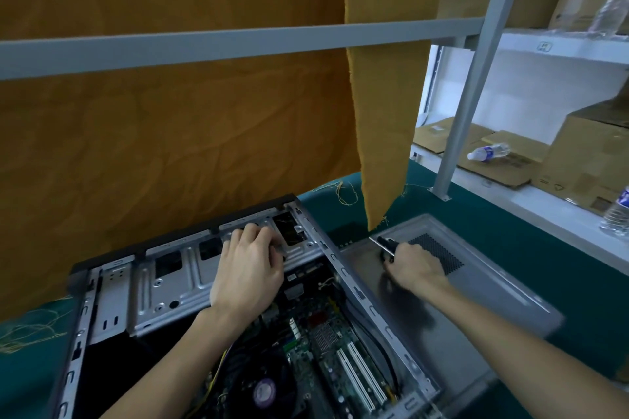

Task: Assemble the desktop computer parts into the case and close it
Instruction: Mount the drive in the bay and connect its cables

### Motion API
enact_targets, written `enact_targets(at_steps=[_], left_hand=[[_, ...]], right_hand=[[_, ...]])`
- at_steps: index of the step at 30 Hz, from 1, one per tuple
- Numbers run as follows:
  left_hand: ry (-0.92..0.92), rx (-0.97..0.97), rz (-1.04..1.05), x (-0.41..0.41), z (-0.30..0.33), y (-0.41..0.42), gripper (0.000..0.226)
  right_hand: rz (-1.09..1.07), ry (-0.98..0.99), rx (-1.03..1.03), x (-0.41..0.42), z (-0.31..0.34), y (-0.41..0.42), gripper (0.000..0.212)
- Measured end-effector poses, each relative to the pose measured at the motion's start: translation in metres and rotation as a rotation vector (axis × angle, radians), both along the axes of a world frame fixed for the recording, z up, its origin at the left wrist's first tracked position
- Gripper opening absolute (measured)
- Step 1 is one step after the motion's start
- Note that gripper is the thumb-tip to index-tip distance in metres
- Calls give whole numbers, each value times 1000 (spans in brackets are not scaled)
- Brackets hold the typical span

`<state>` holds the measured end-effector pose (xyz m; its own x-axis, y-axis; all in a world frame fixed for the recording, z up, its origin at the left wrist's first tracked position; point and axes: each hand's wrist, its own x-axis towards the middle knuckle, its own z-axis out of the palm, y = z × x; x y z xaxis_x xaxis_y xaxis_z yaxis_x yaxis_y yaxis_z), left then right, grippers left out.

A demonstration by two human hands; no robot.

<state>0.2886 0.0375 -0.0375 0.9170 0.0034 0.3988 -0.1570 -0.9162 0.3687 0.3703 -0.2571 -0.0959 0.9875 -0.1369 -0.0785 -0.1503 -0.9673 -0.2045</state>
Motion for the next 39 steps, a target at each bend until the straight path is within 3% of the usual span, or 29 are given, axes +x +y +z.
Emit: enact_targets(at_steps=[3,9,13,17,21,23,25,28,32,34,39], left_hand=[[7,1,-1,0,0,-1,14],[4,-9,-7,-1,2,-1,14],[4,-21,-26,0,1,2,15],[1,-17,-23,1,1,2,14],[2,-23,-20,0,1,1,14],[4,-29,-21,1,2,2,13],[5,-44,-25,1,2,3,12],[1,-110,-29,2,5,2,8],[-25,-488,-118,-3,20,-1,16],[-47,-689,-189,-5,33,-5,21],[-186,-981,-246,-13,50,-3,18]], right_hand=[[37,-55,-37,1,8,14,30],[152,36,260,34,12,71,21],[177,-11,227,45,-1,86,5],[138,-32,228,50,-5,86,12],[157,-40,219,54,-3,87,5],[147,-34,272,54,0,88,15],[123,-61,401,51,9,90,20],[93,-174,727,37,42,94,8],[113,-236,1089,3,107,102,9],[159,-126,1211,-16,130,111,5],[175,260,1618,-52,144,149,9]])
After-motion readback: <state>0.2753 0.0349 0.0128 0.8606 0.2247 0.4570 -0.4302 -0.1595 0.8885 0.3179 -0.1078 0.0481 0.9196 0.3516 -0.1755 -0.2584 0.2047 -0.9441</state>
